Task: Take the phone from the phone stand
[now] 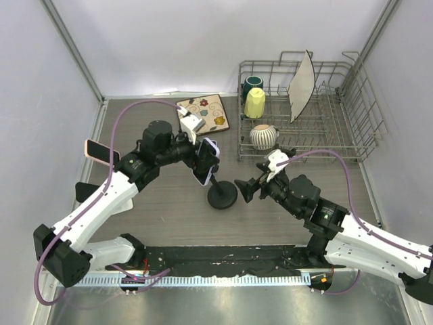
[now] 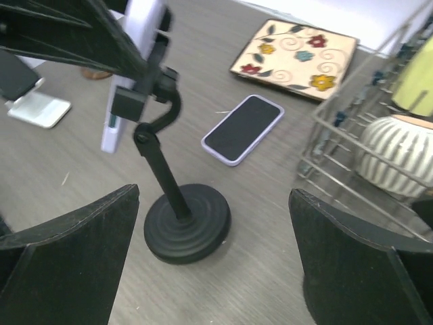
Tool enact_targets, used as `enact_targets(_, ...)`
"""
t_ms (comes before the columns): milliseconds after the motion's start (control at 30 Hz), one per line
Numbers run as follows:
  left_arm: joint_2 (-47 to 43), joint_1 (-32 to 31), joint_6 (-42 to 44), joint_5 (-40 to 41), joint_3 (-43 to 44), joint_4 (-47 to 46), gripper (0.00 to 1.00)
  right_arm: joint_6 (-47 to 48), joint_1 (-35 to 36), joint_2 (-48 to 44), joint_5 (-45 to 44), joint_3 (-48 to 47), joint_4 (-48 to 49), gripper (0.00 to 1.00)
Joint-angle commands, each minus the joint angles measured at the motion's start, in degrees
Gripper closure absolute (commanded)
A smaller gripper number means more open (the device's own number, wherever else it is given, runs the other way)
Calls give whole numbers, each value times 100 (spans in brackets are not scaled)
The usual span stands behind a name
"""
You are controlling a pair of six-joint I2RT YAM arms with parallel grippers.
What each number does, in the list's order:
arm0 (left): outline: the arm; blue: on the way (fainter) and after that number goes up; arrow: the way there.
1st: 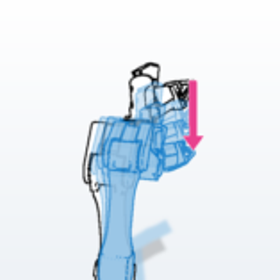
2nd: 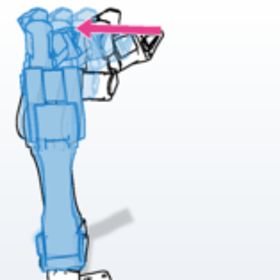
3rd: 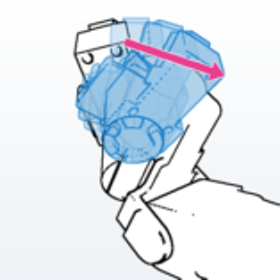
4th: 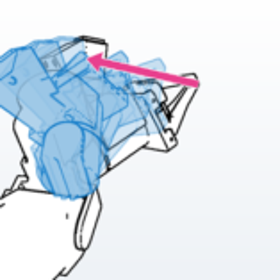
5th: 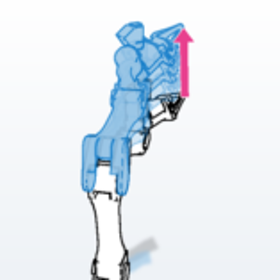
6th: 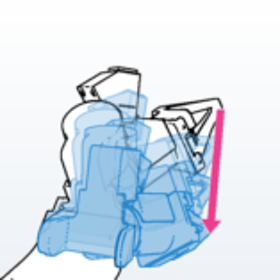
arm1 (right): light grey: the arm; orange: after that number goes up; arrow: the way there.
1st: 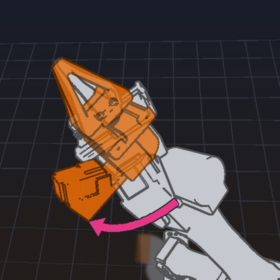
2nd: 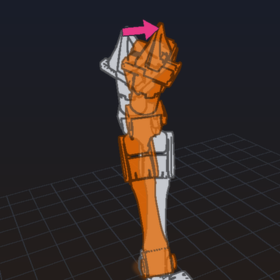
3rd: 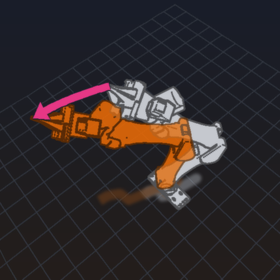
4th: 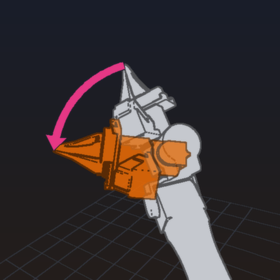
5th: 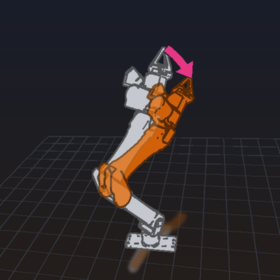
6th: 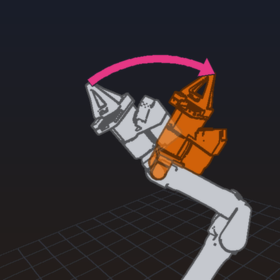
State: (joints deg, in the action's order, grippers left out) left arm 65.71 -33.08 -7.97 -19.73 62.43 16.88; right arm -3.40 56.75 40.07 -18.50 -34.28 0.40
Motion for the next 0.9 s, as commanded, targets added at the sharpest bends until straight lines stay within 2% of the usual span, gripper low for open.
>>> enact_targets(0, 126, -286, 610, -856, 278, -397, 100, 23, -6, 79, 1136, 53, 461, 3)
enact_targets(133, 433, -506, 1200, -1121, 654, 225, 100, 76, -6, 132, 1428, 115, 478, 4)
enact_targets(333, 882, -901, 2113, -1033, 1139, 1088, 100, 76, -6, -25, 1349, 273, 513, 5)
enact_targets(600, 724, -1218, 2818, -1349, 1008, 1080, 99, 111, -6, -211, 1121, 361, 417, 5)
enact_targets(733, 610, -1218, 2862, -1350, 753, 948, 91, 111, -6, -202, 1112, 361, 399, 5)
enact_targets(800, 548, -1218, 2818, -1315, 596, 861, 81, 111, -6, -202, 1103, 352, 373, 5)
enact_targets(867, 530, -1218, 2801, -1297, 533, 834, 78, 146, -15, -193, 1094, 326, 303, 5)
